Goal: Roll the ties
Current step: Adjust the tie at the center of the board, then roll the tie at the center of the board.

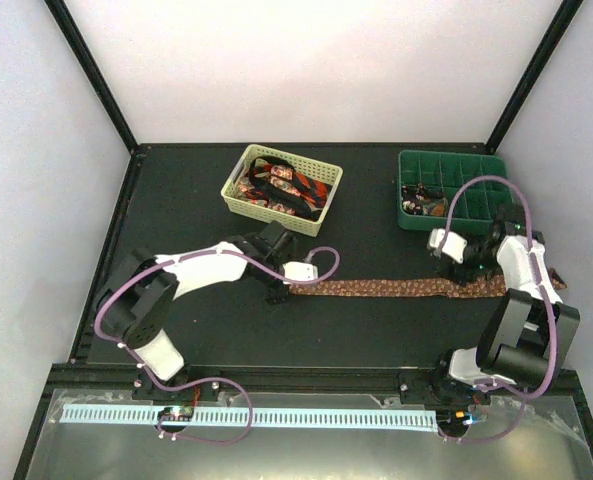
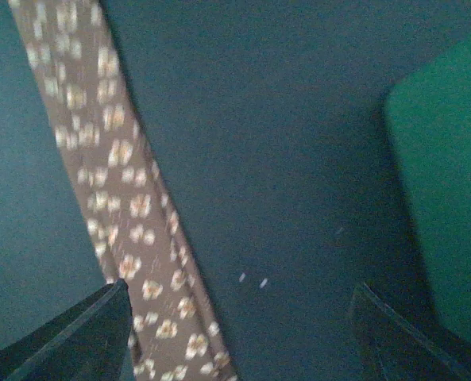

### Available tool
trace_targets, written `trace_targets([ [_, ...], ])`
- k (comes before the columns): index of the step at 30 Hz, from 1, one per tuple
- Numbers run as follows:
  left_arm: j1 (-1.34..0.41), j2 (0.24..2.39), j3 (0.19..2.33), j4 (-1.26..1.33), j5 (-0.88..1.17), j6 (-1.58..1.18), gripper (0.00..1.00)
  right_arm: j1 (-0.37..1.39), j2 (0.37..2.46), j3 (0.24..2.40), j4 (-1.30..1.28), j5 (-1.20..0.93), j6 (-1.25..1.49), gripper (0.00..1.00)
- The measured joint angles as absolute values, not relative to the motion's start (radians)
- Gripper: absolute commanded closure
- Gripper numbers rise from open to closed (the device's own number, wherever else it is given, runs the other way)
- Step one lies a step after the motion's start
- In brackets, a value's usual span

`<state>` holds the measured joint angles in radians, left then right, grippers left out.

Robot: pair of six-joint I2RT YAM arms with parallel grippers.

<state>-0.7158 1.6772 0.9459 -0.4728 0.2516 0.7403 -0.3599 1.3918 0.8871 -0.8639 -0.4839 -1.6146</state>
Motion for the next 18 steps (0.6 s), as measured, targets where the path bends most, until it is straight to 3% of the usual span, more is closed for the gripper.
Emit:
trace_targets([
  [5,-0.666,1.585,0.931,-0.457,0.305,0.739,0.23,-0.295,1.382,1.022,-0.96,-0.639,-1.354,0.34],
  [9,-0.654,1.572,0.917,-0.439,0.319,0.749,0.24,-0.216,1.359,1.006,-0.946,-0.788,-1.041,0.45],
  [18,-0.654,1.591,0.889,-0.432,0.334,0.757,0.31,0.104,1.24,0.727,-0.485,-0.904,-0.28,0.73],
])
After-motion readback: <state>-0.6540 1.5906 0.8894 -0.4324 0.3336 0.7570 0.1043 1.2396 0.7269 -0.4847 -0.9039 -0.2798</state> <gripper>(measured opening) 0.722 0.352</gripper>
